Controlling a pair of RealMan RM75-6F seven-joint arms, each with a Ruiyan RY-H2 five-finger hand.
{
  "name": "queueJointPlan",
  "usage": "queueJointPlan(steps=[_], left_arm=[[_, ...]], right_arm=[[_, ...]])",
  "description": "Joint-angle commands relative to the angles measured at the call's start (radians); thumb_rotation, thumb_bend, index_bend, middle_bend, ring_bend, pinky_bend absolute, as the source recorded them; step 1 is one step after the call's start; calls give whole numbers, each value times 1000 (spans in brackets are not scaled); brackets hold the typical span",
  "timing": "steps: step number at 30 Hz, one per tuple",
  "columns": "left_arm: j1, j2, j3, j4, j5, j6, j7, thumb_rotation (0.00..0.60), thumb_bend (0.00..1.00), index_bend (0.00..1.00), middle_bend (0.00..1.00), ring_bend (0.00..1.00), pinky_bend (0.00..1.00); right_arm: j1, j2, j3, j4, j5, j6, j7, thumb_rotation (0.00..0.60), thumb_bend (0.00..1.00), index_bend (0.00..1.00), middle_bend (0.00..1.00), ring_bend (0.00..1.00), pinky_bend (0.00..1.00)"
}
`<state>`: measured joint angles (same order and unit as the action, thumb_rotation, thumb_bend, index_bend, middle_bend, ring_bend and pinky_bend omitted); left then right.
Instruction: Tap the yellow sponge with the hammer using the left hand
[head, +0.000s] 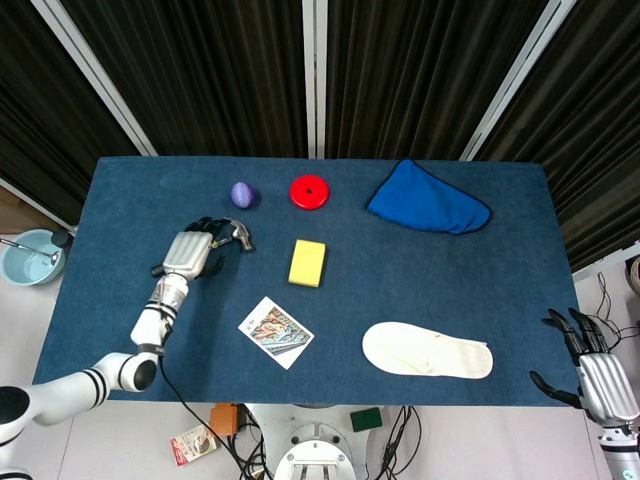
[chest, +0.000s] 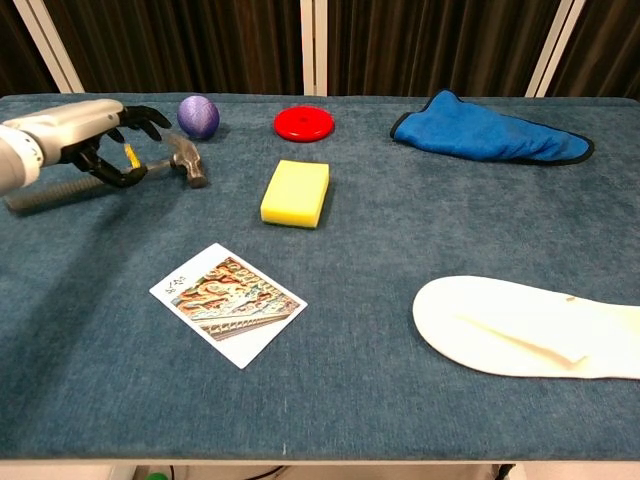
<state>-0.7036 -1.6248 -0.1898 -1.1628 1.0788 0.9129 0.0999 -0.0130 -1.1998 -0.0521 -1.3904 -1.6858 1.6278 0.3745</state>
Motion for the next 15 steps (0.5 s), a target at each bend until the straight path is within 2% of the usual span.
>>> queueJointPlan(steps=[1, 5, 9, 15], left_arm=[[37, 51, 13, -66, -21, 34, 50, 600, 259, 69, 89, 14, 109], [106, 144, 23, -187, -10, 126, 59, 600, 239, 68, 94, 16, 108], [207, 244, 55, -287, 43, 285, 73, 600, 238, 92, 131, 46, 109], [388, 360, 153, -339, 172, 523, 44, 600, 239, 135, 148, 46, 105]], right_arm=[[0, 2, 1, -1, -1, 3, 1, 600, 200, 25, 207, 0, 78], [-1, 12, 5, -3, 4, 6, 5, 600, 200, 26, 207, 0, 78], [4, 26, 9, 0, 16, -7, 20, 600, 200, 29, 207, 0, 84], [15, 27, 16, 13, 17, -16, 26, 600, 201, 32, 203, 0, 84]])
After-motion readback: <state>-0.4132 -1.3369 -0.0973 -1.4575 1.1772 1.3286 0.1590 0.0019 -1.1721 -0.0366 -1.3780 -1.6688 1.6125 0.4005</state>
